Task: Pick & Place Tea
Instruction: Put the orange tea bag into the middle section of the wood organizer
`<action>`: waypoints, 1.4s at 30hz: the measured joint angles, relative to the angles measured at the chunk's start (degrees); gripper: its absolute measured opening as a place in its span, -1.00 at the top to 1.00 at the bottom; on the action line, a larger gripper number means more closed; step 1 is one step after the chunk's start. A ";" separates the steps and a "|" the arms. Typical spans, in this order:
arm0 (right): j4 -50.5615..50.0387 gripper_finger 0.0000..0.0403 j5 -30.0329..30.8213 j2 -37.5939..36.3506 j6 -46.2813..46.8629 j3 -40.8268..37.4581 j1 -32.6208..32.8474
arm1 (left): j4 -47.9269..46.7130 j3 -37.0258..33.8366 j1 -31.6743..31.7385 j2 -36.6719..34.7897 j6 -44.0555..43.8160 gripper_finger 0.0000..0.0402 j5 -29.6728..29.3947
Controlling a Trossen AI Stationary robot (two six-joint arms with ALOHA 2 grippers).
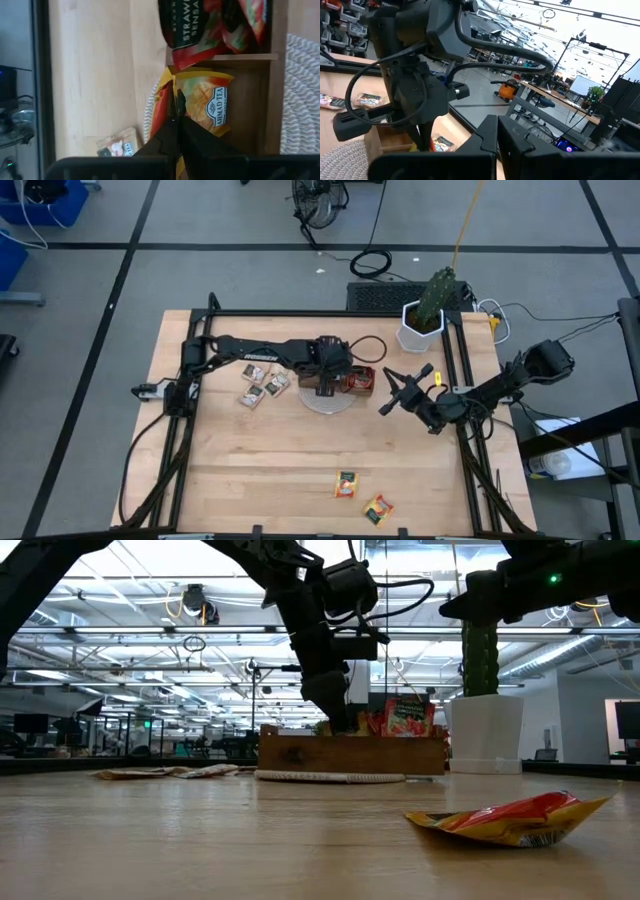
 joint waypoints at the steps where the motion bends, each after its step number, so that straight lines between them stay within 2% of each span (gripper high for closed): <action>1: -0.02 1.00 0.00 0.00 0.01 0.00 0.00 | 0.15 0.00 -0.13 0.02 0.02 0.88 -0.30; 7: 0.00 1.00 0.00 0.00 0.01 0.02 0.00 | 0.63 0.00 -1.04 0.02 0.45 0.93 -1.34; 11: -0.02 1.00 0.00 0.00 0.01 0.04 0.00 | 0.58 0.00 -1.70 0.01 0.60 0.88 -5.02; 20: 0.00 1.00 0.00 0.02 0.03 0.04 0.00 | 0.58 0.00 -2.51 0.00 0.10 0.39 -13.74; 24: 0.00 1.00 0.00 0.02 0.03 0.04 0.00 | 0.57 0.00 -2.57 0.00 0.09 0.19 -15.11; 29: -0.02 1.00 0.01 0.02 0.03 0.07 0.00 | -0.33 -0.07 -3.30 -0.91 1.05 0.03 -18.55; 31: -0.03 1.00 0.00 0.04 -0.03 0.07 0.00 | -0.68 -0.07 -4.14 -2.74 0.61 -0.01 -21.25; 33: 0.00 1.00 0.00 0.04 -0.50 0.07 0.14 | -1.65 -0.07 -5.14 -5.21 -0.93 -0.04 -21.53; 36: -0.02 1.00 -0.26 0.07 -1.26 0.09 1.20 | -4.30 -0.07 -6.56 -10.53 -4.49 -0.03 -15.72; 42: -0.38 1.00 -6.94 0.07 -7.36 0.07 5.61 | -4.11 -2.75 -7.43 -22.59 -7.56 0.02 6.84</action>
